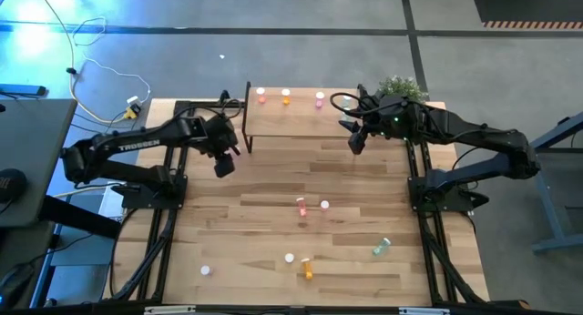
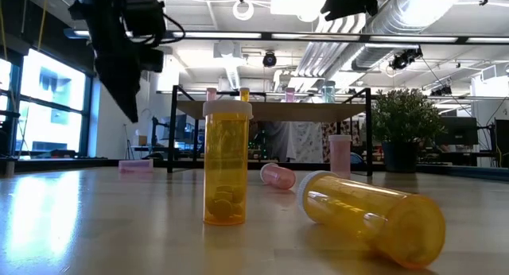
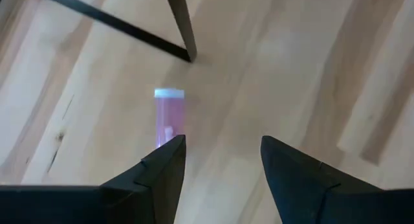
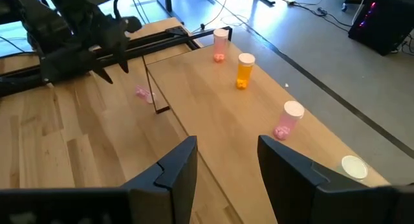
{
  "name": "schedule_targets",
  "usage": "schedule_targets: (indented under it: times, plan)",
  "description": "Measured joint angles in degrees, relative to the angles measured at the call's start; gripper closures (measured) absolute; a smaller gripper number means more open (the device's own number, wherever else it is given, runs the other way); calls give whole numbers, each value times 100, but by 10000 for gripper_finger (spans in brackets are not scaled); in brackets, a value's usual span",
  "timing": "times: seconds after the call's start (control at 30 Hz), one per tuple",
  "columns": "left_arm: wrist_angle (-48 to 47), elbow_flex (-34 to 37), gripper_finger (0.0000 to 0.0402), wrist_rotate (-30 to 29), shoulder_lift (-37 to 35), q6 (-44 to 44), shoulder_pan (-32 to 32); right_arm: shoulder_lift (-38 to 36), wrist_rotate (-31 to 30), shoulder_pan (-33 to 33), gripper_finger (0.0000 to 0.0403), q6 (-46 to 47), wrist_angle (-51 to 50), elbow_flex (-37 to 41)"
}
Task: Pick and place medicine bottles onto shelf by color
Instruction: Put the top purple pill bottle on the shelf aligned with the other purple pill bottle
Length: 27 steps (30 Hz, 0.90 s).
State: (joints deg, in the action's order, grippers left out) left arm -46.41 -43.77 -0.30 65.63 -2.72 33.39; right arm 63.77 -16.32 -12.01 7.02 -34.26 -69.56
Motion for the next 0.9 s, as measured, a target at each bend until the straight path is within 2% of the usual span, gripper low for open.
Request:
schedule_targets:
  times: [0.13, 0.4, 0.7, 0.9]
  plan:
    - [425, 309, 212, 6, 0, -26, 115, 0, -2, 0, 249, 47, -2, 0]
    - [658, 699, 211, 136, 13, -81, 619, 0, -4, 0, 249, 93, -2, 4]
    - [706, 686, 211, 579, 96, -243, 1453, 0, -85, 0, 249, 197, -4, 5]
    - [705, 686, 211, 855, 386, -480, 1633, 0, -280, -2, 249, 320, -17, 7]
